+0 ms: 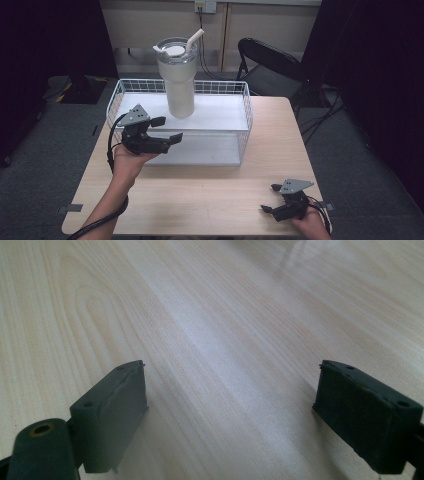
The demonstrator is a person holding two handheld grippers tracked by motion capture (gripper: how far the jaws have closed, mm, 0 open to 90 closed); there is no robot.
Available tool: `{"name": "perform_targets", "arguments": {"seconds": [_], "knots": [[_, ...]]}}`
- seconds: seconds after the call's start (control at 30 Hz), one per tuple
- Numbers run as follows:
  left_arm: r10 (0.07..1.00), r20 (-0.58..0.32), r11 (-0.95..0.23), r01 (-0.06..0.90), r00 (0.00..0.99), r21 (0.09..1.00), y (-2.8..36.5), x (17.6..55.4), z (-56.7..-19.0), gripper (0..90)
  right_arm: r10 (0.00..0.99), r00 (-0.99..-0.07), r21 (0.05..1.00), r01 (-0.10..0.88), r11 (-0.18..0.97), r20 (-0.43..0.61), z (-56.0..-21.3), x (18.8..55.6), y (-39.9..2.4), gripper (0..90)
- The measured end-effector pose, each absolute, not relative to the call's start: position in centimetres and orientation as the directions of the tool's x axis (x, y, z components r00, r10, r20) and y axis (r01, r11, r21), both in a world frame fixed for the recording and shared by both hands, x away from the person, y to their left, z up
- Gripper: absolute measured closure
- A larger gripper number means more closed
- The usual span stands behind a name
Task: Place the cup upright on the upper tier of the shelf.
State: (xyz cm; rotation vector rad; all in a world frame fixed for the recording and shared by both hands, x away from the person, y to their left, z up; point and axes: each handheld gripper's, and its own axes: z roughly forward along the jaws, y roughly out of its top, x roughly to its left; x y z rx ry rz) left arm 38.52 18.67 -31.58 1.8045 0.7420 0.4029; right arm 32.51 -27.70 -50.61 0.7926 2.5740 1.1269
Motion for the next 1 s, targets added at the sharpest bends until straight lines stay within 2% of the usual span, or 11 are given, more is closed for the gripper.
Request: {"name": "perform_targets", "arguments": {"seconds": [0.4, 1.0], "knots": [[0.633, -0.089, -0.228, 0.295, 0.769, 0.928, 18.1, 36.9, -33.6, 15.8, 0.558, -0.83, 0.732, 0.388, 0.56, 0.013, -50.6, 32.5, -27.7, 12.6], [0.628, -0.153, -0.209, 0.355, 0.763, 0.911, 18.4, 35.6, -38.4, 15.9, 0.558, -0.83, 0.732, 0.388, 0.56, 0.013, -50.6, 32.5, -27.7, 12.5]]}}
